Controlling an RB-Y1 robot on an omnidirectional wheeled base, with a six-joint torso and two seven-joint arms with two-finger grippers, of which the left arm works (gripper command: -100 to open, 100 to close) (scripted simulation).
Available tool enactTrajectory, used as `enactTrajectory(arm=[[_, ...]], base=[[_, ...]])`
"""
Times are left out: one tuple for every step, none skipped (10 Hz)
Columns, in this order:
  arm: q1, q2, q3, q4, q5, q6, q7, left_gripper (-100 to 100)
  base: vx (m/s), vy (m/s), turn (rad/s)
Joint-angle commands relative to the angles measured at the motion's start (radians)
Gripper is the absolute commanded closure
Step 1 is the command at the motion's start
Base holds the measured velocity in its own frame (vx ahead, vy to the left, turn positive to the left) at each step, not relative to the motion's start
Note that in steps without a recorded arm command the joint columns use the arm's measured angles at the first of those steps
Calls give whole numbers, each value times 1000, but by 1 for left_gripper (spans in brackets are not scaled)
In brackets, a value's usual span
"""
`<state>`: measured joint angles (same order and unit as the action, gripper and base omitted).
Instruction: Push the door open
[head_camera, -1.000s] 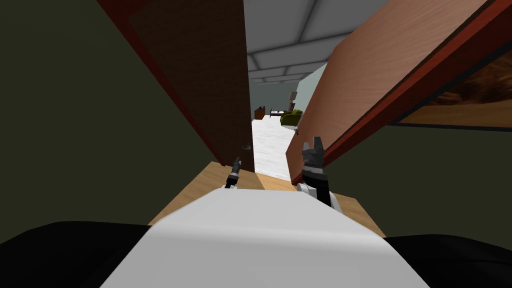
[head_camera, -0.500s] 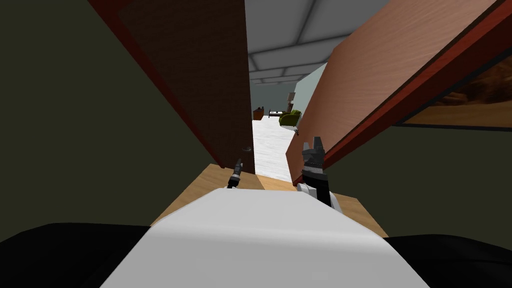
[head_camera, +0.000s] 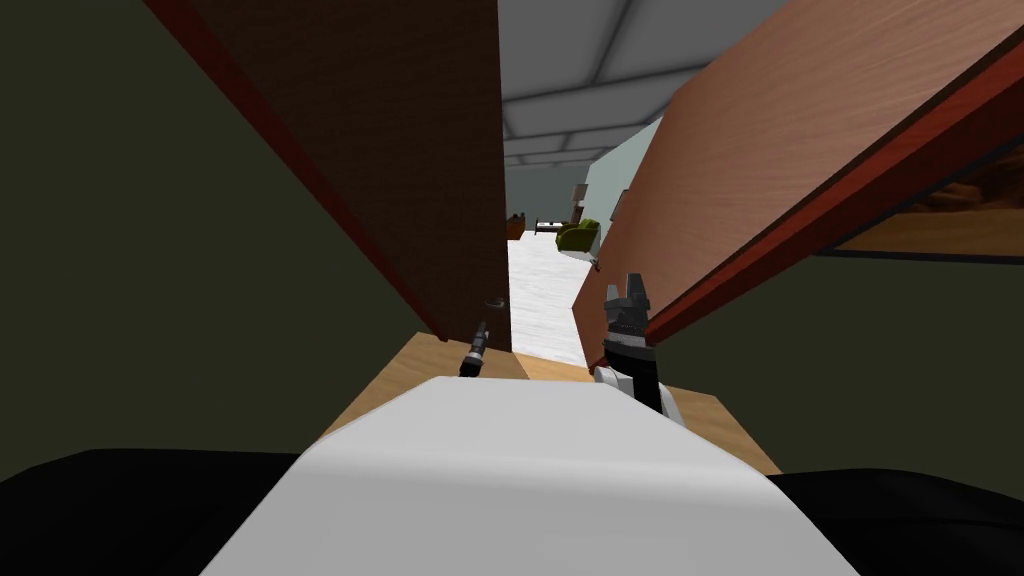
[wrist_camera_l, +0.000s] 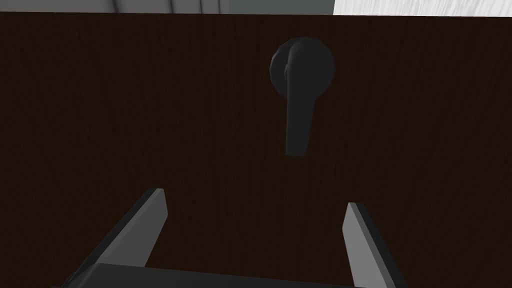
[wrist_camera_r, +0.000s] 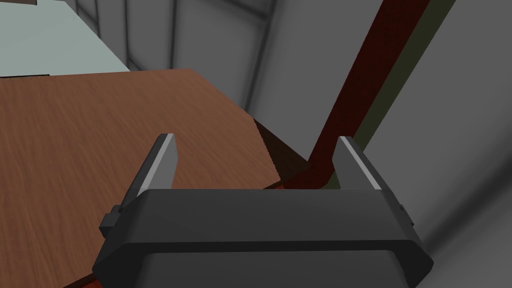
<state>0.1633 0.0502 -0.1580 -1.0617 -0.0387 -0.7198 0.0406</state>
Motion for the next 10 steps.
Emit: enactTrajectory(arm=[[-10,-5,-6,35,0,-4,2,-100],[-13,-7,-8,47,1,-5,3,-100],[-17,-10,-11,65,1,-8,4,-100],[-18,-8,-8,58,1,-6,2,-100],[-20,0,-5,68,2,-13,2,-100],[-21,3,-3,72,3,-16,1,-100],[-22,5,-2,77,4,-19,0,-100],[-23,5,1,82,5,-22,-1,-100],[-24,5,3,87,6,-26,-1,-100],[-25,3,5,92,7,-29,-2,-100]], base=[[98,71,-55],[90,52,-38],[94,41,-33],[43,20,-8],[120,-30,-25],[178,-27,-24],[177,-4,-22],[191,-8,-23],[194,-45,-33],[214,-33,-16]])
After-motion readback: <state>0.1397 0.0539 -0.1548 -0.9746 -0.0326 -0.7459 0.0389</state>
